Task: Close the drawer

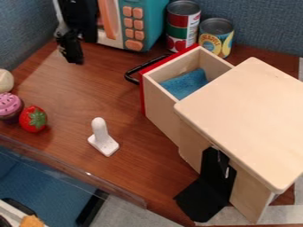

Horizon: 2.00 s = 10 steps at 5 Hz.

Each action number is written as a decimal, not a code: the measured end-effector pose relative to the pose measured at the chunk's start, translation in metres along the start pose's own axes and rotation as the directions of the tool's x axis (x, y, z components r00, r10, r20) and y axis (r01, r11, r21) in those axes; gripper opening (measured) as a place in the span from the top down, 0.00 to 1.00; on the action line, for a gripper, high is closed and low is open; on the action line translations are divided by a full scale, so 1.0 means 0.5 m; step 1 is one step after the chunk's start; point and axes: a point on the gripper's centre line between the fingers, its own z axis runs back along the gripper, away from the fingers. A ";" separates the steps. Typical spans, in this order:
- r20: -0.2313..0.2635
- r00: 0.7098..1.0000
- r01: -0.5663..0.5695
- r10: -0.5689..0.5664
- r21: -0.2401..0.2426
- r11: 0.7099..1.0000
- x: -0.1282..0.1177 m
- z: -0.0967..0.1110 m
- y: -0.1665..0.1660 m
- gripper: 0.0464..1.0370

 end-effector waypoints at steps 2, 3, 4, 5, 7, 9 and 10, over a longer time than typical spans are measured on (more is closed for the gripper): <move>-0.042 0.955 0.294 -0.294 -0.009 0.956 0.036 -0.030 0.038 0.04; -0.064 0.939 0.337 -0.337 -0.003 0.941 0.049 -0.052 0.061 0.04; -0.065 0.944 0.324 -0.322 0.014 0.946 0.055 -0.072 0.096 0.04; -0.074 0.948 0.311 -0.310 0.000 0.951 0.070 -0.099 0.132 0.04; -0.065 0.959 0.274 -0.276 -0.035 0.961 0.090 -0.126 0.139 0.04; 0.013 0.947 0.321 -0.321 -0.103 0.941 0.113 -0.149 0.108 0.04; 0.055 0.941 0.338 -0.334 -0.100 0.936 0.125 -0.158 0.099 0.04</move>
